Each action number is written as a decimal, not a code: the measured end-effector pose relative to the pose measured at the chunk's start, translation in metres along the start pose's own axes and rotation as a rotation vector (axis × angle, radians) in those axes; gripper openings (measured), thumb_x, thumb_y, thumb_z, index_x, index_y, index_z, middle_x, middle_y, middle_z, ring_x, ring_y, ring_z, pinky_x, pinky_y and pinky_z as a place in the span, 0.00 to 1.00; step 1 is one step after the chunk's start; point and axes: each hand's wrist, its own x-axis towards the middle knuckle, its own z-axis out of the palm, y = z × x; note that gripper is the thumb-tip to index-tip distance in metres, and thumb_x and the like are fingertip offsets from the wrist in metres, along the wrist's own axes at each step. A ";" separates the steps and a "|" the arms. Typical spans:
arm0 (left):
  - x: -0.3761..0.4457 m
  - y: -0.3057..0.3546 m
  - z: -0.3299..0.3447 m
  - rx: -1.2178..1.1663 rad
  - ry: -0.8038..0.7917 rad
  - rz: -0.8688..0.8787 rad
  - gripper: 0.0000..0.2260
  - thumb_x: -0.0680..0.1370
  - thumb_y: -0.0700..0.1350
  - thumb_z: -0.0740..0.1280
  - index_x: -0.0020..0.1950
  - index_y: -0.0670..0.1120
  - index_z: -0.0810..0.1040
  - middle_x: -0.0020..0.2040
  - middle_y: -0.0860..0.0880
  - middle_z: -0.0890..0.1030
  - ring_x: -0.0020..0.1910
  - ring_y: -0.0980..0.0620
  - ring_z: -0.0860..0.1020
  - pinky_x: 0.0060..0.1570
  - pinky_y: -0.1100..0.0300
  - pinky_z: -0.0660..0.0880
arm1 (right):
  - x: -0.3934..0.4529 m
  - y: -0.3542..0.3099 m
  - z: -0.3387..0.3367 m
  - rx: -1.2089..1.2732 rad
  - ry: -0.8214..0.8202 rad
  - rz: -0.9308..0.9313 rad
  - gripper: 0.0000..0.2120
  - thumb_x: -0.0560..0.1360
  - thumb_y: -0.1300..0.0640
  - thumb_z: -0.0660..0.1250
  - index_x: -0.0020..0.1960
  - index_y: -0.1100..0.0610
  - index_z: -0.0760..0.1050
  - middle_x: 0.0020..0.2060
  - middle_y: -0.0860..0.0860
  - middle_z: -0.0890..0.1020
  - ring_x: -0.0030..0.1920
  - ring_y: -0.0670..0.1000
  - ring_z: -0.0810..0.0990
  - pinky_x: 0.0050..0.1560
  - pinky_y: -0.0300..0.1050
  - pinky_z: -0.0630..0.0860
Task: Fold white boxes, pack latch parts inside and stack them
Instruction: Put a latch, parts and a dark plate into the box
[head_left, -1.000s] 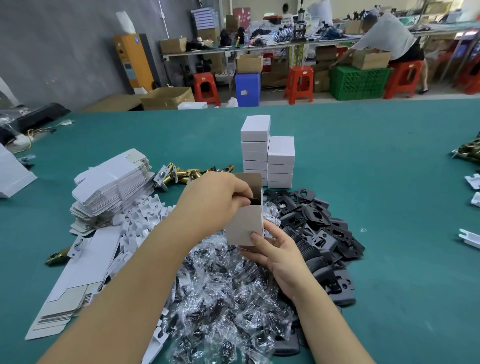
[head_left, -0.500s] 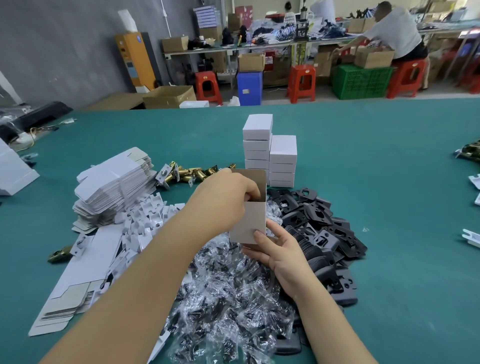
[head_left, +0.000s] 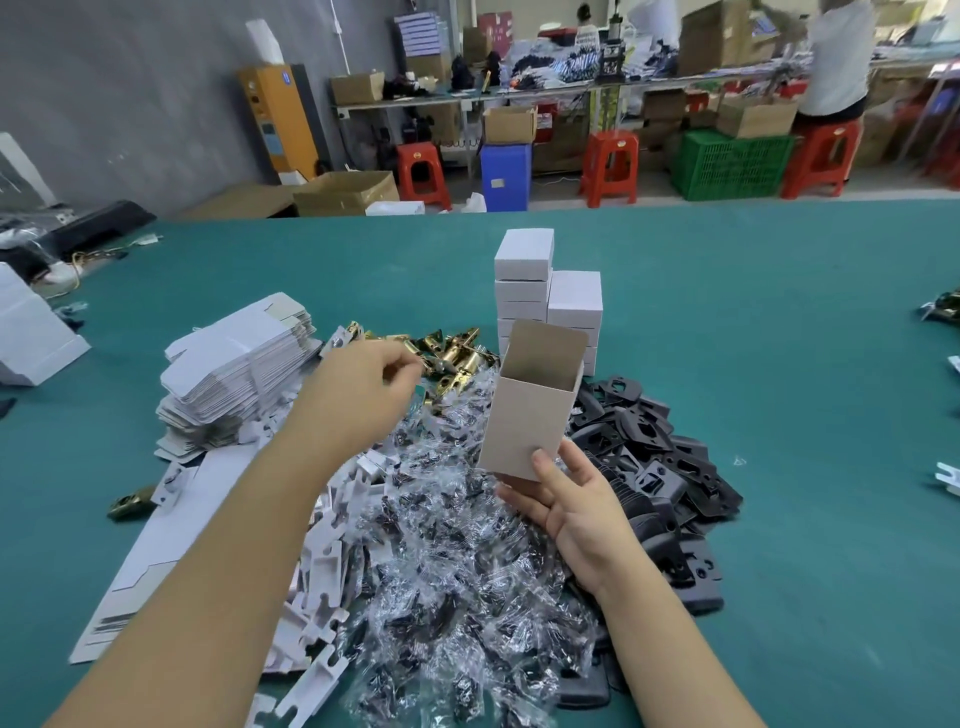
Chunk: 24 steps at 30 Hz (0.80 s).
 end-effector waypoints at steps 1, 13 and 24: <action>-0.001 -0.010 0.005 0.083 -0.099 -0.026 0.08 0.84 0.47 0.63 0.53 0.51 0.83 0.42 0.57 0.83 0.31 0.56 0.77 0.31 0.61 0.73 | 0.000 0.000 0.001 -0.006 0.003 0.003 0.22 0.73 0.61 0.72 0.66 0.57 0.76 0.59 0.60 0.85 0.56 0.63 0.85 0.48 0.51 0.85; -0.004 -0.068 0.070 0.295 -0.212 -0.158 0.14 0.83 0.44 0.63 0.69 0.54 0.77 0.58 0.51 0.83 0.44 0.51 0.81 0.42 0.54 0.81 | -0.001 -0.002 0.003 0.013 0.017 0.019 0.22 0.70 0.62 0.74 0.63 0.57 0.78 0.56 0.59 0.86 0.55 0.63 0.86 0.47 0.51 0.86; 0.026 -0.055 0.095 0.306 -0.137 -0.291 0.15 0.82 0.56 0.65 0.64 0.50 0.79 0.43 0.51 0.83 0.40 0.49 0.82 0.41 0.56 0.81 | 0.000 0.000 0.001 -0.044 0.005 0.005 0.21 0.71 0.60 0.73 0.64 0.57 0.78 0.58 0.59 0.85 0.57 0.63 0.85 0.50 0.51 0.85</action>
